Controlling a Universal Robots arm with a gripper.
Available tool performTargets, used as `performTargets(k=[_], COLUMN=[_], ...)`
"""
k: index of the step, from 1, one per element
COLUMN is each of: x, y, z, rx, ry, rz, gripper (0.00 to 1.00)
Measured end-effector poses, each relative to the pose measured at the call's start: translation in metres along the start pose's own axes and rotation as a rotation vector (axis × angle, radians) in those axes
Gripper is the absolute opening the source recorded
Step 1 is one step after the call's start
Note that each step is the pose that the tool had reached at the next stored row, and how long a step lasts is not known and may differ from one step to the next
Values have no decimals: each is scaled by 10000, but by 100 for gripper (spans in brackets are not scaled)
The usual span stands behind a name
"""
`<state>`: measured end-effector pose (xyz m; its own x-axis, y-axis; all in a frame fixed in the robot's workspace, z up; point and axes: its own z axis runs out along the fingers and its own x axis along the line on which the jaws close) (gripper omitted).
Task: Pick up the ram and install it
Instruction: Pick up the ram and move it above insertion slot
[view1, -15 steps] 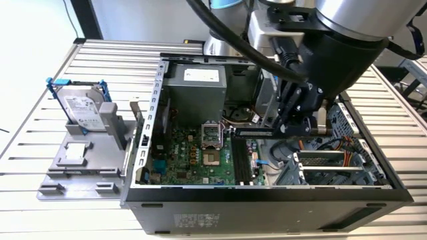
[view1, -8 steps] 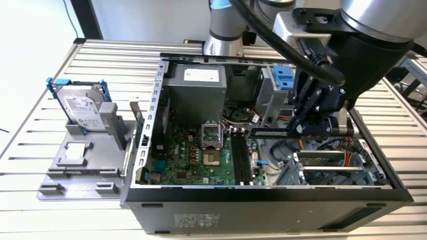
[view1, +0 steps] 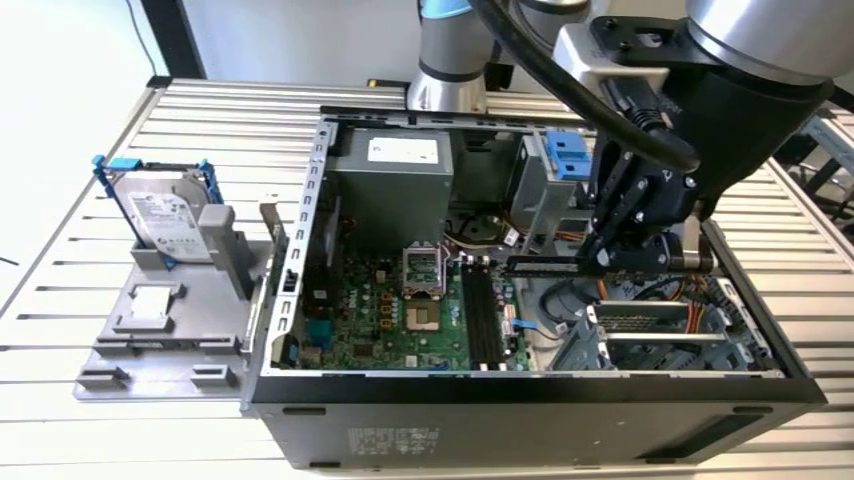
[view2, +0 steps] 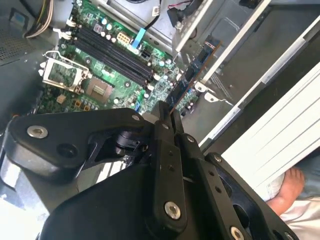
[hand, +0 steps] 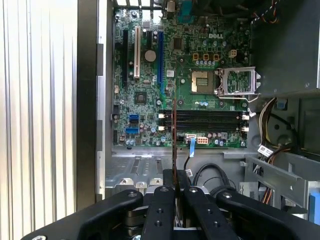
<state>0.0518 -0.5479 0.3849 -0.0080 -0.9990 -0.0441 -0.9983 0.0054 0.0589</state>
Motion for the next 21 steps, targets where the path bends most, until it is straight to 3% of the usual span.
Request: performTargets(k=[2,15,21], x=[-33,-409,-539], y=[0,2,2], z=[1,19,24], rx=[0,1,12], ry=[0,-2,-1], rz=[1,12,-1], gripper=[0,0,0])
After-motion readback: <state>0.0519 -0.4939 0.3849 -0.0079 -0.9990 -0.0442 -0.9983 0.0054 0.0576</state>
